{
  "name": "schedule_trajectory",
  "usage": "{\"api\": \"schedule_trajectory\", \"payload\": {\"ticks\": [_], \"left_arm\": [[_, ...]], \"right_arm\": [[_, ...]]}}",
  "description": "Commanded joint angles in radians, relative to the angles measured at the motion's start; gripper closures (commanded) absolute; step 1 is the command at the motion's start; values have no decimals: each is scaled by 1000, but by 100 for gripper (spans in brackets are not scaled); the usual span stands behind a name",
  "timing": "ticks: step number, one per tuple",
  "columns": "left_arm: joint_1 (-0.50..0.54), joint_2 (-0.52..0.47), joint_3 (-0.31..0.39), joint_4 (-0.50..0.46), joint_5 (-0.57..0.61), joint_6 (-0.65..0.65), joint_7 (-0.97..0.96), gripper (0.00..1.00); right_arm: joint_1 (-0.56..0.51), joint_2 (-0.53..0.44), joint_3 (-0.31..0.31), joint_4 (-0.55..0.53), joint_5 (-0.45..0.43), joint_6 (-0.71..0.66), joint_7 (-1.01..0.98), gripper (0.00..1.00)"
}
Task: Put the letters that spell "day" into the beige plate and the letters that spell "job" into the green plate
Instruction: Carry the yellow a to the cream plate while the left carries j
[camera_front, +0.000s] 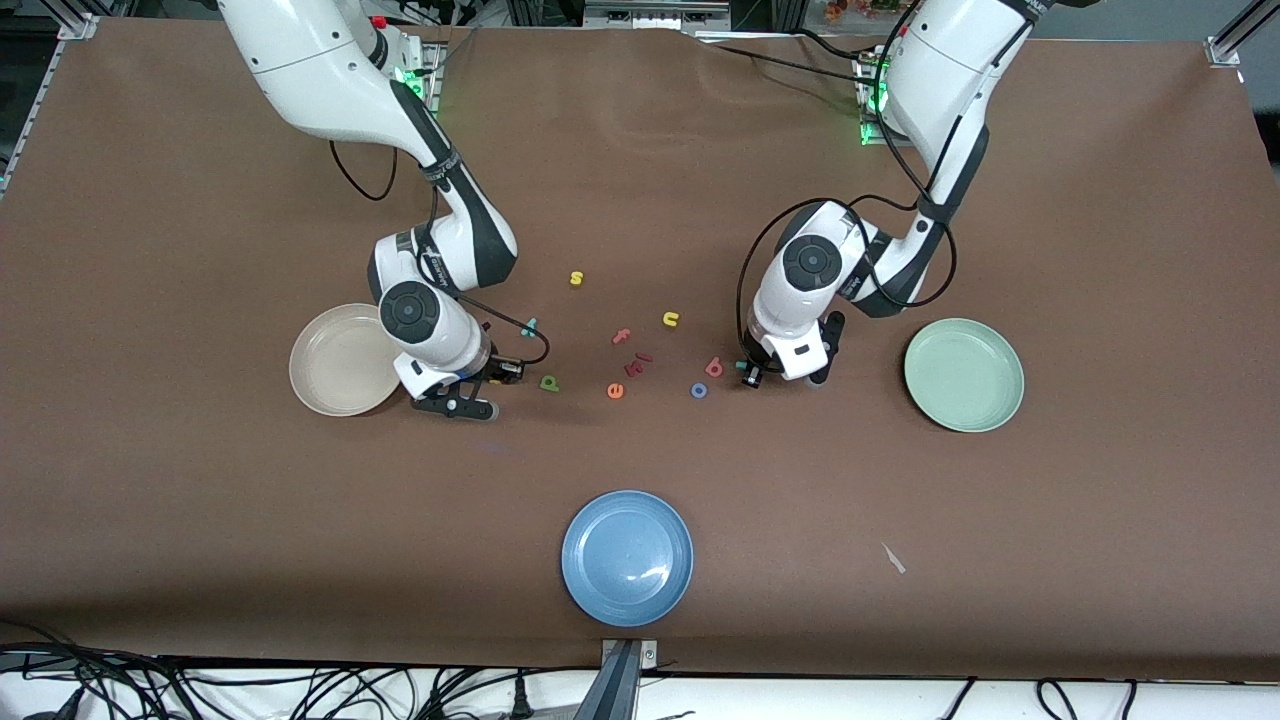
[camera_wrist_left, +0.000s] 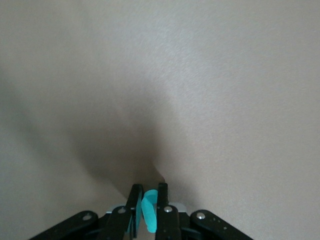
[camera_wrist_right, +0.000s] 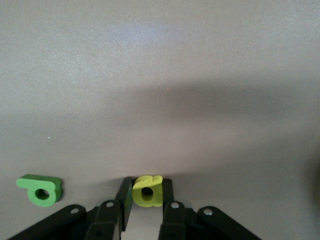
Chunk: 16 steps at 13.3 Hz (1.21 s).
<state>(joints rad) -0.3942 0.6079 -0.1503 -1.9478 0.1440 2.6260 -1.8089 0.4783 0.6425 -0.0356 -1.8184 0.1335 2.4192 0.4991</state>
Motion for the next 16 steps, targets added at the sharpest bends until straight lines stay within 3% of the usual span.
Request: {"api": "schedule_trajectory", "payload": {"ticks": [1, 3, 6, 11, 16], "left_arm": [[21, -64, 1, 24, 91, -88, 23, 100], [58, -137, 0, 35, 89, -161, 113, 100], [151, -220, -3, 35, 77, -274, 315, 100], [380, -263, -6, 33, -20, -428, 837, 100], [526, -257, -5, -12, -52, -486, 1196, 100]], "right_arm": [[-4, -12, -1, 37, 31, -55, -17, 83], [-16, -53, -15, 63, 29, -165, -46, 83], [-15, -139, -82, -5, 29, -216, -190, 83], [-17, -250, -162, -221, 26, -91, -367, 83], [-17, -291, -262, -292, 29, -81, -551, 83]]}}
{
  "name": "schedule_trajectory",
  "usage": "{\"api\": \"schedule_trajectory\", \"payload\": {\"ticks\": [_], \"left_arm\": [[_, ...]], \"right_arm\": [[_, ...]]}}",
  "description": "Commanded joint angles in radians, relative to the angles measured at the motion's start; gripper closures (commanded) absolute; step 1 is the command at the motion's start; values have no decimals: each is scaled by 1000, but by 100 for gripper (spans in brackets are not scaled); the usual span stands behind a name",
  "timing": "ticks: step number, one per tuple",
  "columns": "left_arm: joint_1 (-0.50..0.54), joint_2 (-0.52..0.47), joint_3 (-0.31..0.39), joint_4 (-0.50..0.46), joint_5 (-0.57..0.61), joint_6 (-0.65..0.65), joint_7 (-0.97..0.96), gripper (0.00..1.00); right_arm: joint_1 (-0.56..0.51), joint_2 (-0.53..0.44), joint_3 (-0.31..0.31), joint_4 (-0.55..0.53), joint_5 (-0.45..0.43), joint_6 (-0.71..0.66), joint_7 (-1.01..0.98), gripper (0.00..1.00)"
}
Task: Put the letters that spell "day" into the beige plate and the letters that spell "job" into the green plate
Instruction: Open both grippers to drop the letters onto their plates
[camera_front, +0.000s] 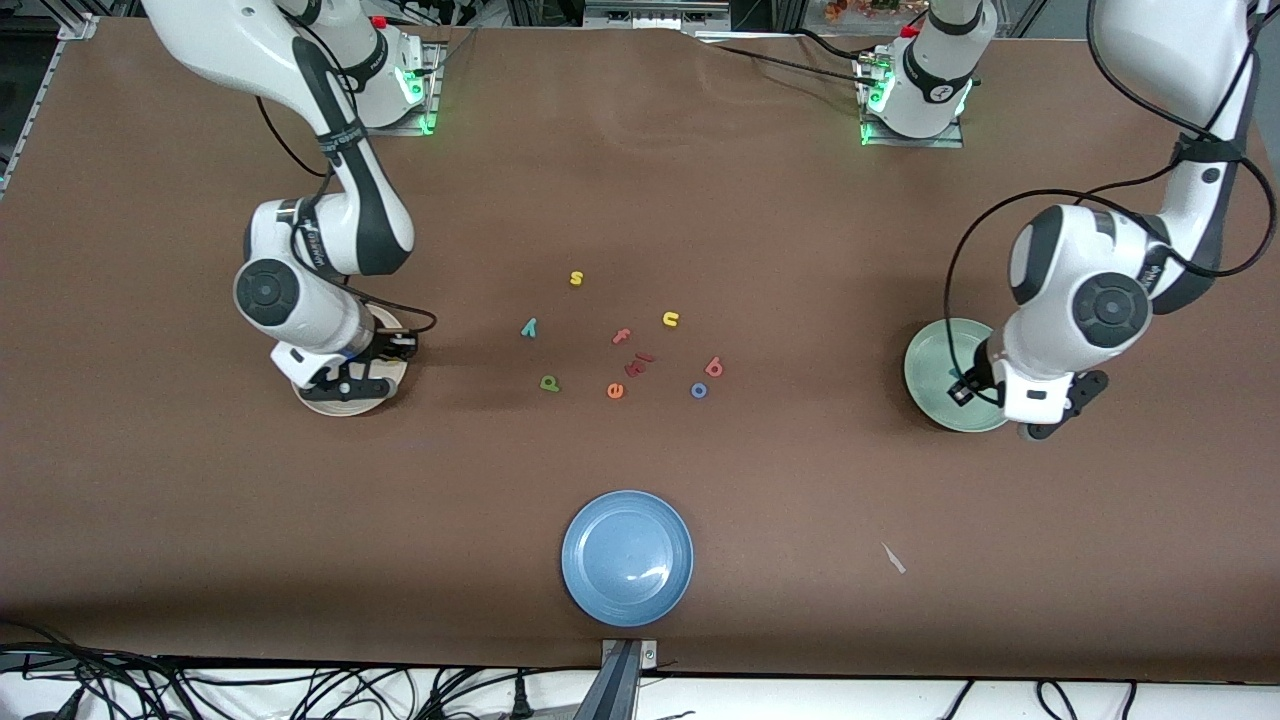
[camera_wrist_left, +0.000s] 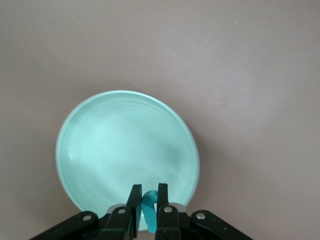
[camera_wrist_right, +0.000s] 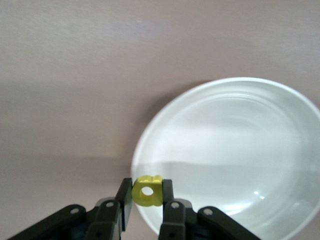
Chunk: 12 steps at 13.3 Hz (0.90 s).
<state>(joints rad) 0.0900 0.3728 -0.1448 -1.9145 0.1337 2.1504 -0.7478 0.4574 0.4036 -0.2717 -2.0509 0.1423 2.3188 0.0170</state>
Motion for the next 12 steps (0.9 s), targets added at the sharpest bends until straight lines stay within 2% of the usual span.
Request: {"api": "schedule_trajectory", "payload": {"ticks": [1, 2, 3, 4, 8, 9, 10, 11, 12], "left_arm": [[62, -17, -10, -66, -46, -11, 196, 100], [79, -17, -10, -87, -46, -11, 232, 100], [86, -8, -10, -106, -46, -4, 260, 100], [88, 14, -10, -107, -46, 2, 268, 100], [123, 92, -10, -109, -46, 48, 307, 100], [126, 104, -10, -109, -46, 48, 314, 95], [135, 104, -10, -109, -46, 48, 320, 86], [139, 104, -10, -104, -46, 46, 318, 50], [139, 101, -12, -100, -46, 40, 318, 0]], "right_arm": [[4, -52, -40, -66, 22, 20, -97, 83], [3, -51, -50, -74, 22, 28, -117, 81], [3, -46, -53, -72, 22, 28, -121, 61], [3, -45, -53, -71, 22, 24, -117, 3], [12, -48, -34, -12, 26, -65, -13, 0], [12, -51, 3, -9, 42, -61, 67, 0], [12, -52, 40, -9, 51, -53, 143, 0], [12, -52, 75, -8, 51, -39, 231, 0], [12, -52, 118, -9, 51, -6, 315, 0]]}}
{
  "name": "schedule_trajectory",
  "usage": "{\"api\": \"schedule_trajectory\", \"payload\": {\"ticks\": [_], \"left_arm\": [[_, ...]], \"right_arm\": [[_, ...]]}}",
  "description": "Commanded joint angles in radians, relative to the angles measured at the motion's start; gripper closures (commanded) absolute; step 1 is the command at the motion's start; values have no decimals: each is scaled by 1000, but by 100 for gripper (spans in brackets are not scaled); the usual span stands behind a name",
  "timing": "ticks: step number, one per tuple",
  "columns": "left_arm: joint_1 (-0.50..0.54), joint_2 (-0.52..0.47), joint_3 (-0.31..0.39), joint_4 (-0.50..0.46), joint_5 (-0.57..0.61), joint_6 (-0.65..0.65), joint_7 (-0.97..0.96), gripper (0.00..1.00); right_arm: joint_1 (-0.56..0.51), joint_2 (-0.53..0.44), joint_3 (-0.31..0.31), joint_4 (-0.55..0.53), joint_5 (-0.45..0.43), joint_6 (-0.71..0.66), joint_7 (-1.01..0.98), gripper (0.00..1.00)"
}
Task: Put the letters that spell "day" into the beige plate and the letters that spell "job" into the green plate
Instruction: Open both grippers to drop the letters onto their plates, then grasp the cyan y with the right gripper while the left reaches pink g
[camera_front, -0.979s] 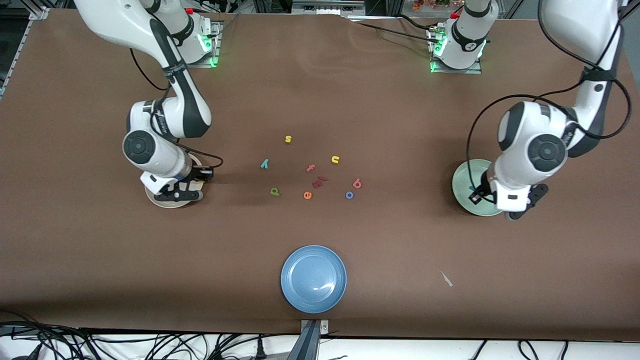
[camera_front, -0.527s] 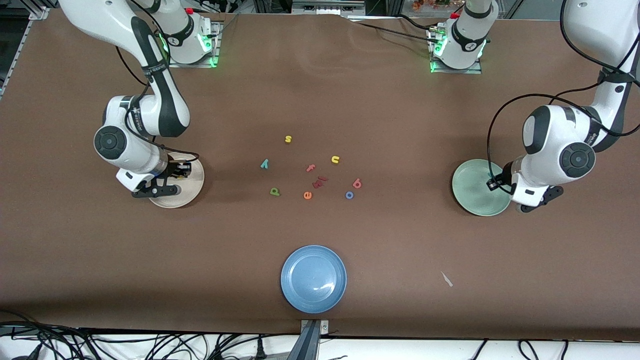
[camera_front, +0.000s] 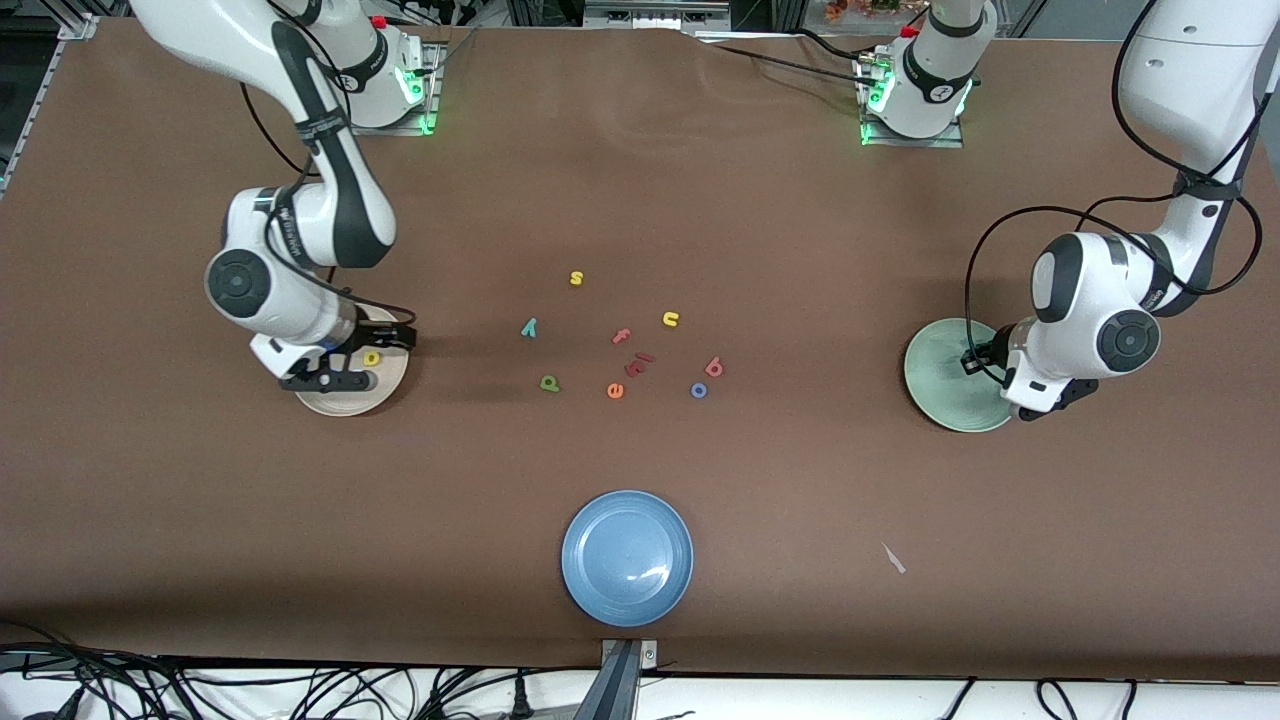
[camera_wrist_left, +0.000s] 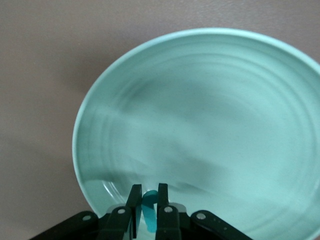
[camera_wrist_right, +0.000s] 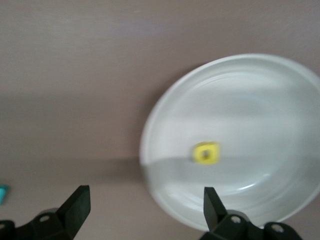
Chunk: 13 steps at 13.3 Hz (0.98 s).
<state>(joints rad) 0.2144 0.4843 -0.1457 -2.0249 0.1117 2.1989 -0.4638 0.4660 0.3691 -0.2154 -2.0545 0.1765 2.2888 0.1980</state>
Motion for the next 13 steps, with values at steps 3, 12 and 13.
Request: {"api": "schedule_trajectory", "payload": {"ticks": [3, 12, 13], "left_arm": [[8, -55, -50, 52, -55, -65, 4, 0], [-41, -81, -373, 213, -139, -133, -586, 1], [-94, -63, -368, 212, -139, -81, -651, 1]], "right_arm": [[14, -3, 143, -6, 17, 90, 347, 0], [169, 123, 145, 8, 1, 198, 508, 0], [177, 129, 145, 11, 0, 198, 508, 1]]}}
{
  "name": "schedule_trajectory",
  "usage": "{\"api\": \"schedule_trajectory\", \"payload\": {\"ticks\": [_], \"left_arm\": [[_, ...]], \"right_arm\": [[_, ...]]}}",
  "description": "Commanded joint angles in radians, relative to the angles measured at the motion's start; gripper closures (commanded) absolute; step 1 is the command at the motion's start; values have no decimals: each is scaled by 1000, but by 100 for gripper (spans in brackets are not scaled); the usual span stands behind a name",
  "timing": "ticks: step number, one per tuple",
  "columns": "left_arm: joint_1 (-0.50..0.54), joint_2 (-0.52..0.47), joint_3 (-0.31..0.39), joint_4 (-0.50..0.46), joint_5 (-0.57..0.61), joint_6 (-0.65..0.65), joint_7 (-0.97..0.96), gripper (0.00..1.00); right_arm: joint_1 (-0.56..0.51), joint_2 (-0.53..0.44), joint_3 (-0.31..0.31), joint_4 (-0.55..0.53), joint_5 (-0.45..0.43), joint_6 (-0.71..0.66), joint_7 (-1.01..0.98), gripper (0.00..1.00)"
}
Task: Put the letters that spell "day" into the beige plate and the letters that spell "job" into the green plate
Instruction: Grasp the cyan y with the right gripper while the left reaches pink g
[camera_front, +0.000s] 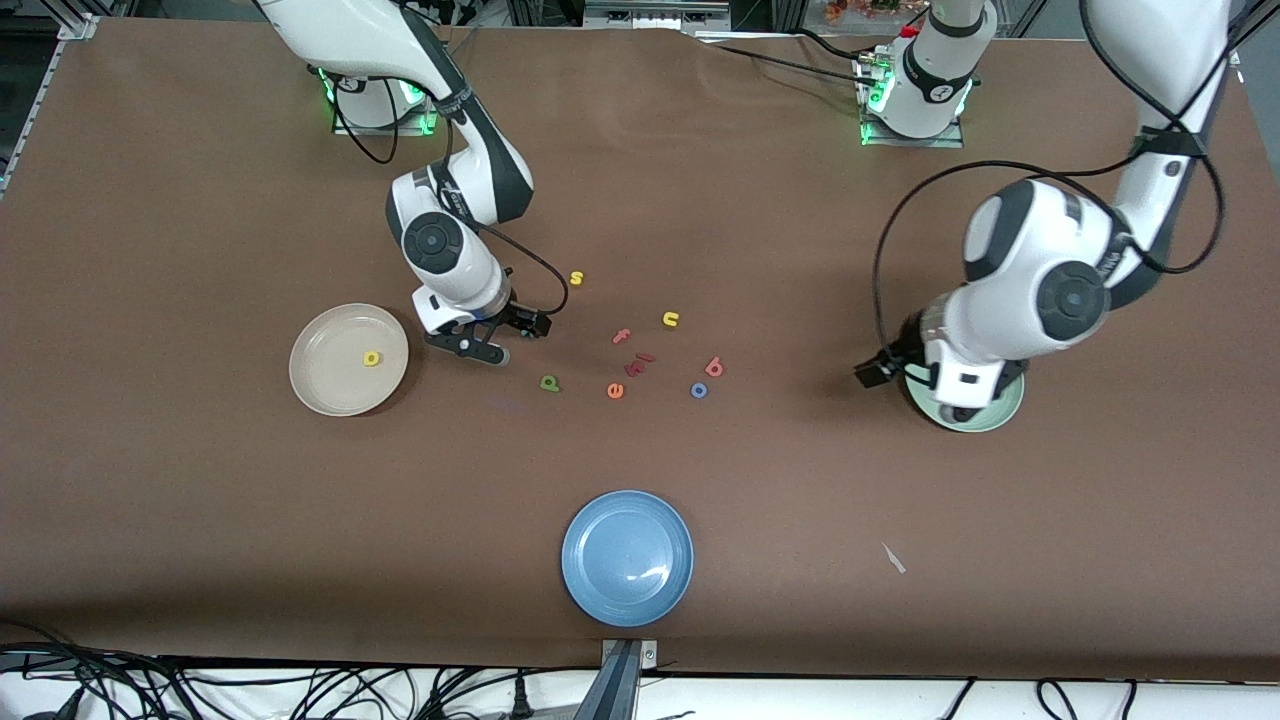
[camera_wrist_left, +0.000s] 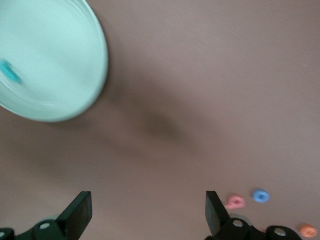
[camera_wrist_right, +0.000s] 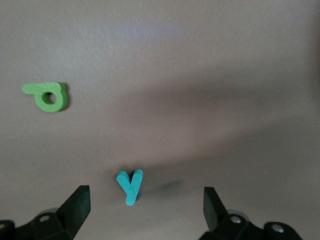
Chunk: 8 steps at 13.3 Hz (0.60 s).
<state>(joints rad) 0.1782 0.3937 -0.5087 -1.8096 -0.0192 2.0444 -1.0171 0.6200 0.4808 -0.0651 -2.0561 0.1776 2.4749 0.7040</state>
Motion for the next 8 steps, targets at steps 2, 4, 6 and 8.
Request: {"api": "schedule_trajectory", "payload": {"ticks": [2, 4, 6, 8], "left_arm": [[-136, 77, -1, -4, 43, 173, -231, 4], [-192, 131, -5, 3, 202, 242, -381, 4], [-233, 178, -5, 9, 319, 283, -417, 4], [-258, 204, -4, 13, 344, 295, -413, 4]], "right_arm": [[24, 30, -5, 13, -4, 13, -1, 2], [30, 44, -5, 14, -4, 25, -1, 9], [30, 47, -5, 16, -4, 33, -3, 20], [29, 51, -5, 21, -4, 35, -3, 33]]}}
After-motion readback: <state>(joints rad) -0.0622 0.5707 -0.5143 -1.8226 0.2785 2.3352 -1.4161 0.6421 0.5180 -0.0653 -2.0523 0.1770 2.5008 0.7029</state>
